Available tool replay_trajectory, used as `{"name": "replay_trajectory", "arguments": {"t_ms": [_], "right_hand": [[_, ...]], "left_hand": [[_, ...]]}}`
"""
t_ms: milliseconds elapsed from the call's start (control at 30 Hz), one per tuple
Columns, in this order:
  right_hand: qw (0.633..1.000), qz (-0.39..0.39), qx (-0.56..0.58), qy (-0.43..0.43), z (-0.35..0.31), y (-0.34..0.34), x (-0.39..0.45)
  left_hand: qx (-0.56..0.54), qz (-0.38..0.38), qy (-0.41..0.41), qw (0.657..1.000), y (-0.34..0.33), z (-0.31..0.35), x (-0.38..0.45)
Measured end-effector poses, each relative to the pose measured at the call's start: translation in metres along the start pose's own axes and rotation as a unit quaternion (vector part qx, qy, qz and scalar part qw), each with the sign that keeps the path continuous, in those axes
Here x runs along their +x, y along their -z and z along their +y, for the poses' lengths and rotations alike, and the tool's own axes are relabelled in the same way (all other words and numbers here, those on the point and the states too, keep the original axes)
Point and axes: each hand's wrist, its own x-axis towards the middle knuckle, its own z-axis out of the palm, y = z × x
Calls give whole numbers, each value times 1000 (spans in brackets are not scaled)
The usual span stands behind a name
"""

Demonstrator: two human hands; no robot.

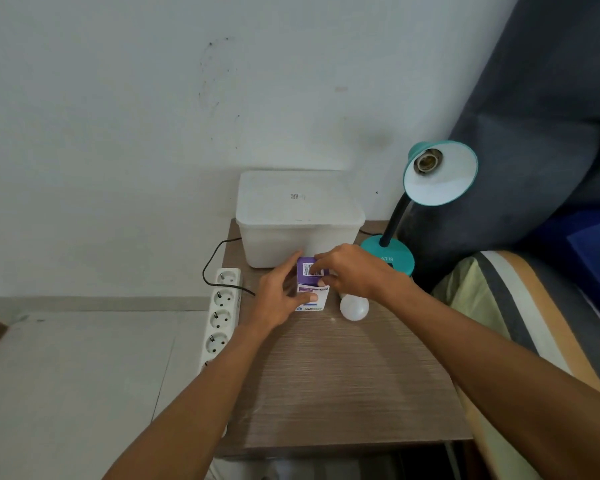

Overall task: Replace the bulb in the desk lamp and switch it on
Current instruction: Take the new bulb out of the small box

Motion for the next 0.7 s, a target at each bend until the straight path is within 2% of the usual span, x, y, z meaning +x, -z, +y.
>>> {"name": "replay_trajectory", "arguments": {"t_ms": [167,367,467,600,700], "right_hand": [[998,42,-24,37,0,-8,-9],[995,99,1,33,2,-17,-13],[986,141,85,-26,2,-15,-10],[935,211,246,-142,-1,-13,-1],[905,252,268,-213,-1,-12,8]], "left_hand": [[-2,-2,-1,1000,-1,-4,2],[16,7,-8,1000,-1,-7,4],[5,7,-11,1000,0,-8,4],[38,23,-28,999,0,-9,2],[53,29,-46,997,0,-11,1]]}}
